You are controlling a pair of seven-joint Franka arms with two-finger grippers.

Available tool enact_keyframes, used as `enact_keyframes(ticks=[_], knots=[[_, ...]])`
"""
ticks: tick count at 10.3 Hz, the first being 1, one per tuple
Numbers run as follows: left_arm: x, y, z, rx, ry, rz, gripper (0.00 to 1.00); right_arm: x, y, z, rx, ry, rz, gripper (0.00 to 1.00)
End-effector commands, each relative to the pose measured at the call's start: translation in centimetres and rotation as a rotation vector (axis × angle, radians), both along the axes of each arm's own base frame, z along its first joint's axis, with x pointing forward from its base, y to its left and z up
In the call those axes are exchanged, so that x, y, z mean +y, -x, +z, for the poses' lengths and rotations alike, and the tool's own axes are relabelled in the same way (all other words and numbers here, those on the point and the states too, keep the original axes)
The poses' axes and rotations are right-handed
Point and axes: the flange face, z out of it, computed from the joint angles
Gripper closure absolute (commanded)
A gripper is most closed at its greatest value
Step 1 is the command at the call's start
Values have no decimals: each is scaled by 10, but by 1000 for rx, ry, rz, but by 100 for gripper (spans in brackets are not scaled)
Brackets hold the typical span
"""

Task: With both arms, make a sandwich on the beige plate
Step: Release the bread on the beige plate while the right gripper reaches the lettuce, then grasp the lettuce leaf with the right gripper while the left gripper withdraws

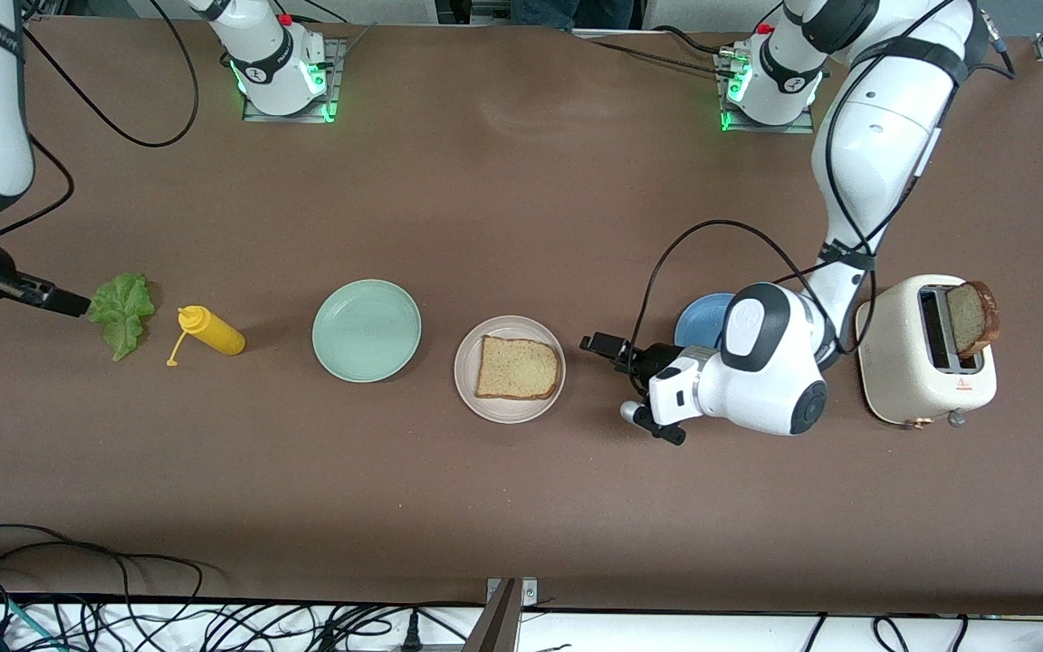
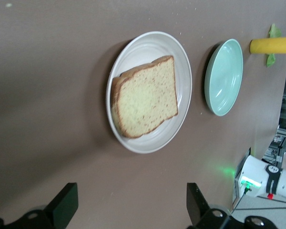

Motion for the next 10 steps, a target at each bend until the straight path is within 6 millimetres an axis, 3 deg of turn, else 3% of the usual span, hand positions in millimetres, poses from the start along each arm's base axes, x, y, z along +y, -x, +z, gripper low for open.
enact_keyframes(ticks=[1, 3, 5, 6, 8, 9, 10], knots=[[28, 2, 28, -26, -74, -50, 0, -29, 12, -46, -35, 7, 63, 0], [54, 2, 56, -53, -165, -106, 0, -37, 23, -85, -55, 2, 82, 0], [73, 2, 94, -141, -283, -142, 0, -50, 32, -140, -20, -7, 71, 0], [79, 6, 122, -190, -365, -147, 0, -57, 34, -157, 6, -14, 94, 0], [89, 37, 178, -173, -547, -66, 0, -89, 39, -198, 15, -16, 140, 0], [97, 43, 211, -227, -615, -55, 0, -102, 43, -214, 15, -19, 146, 0], [114, 43, 231, -270, -666, -37, 0, -105, 42, -226, 13, -16, 155, 0]])
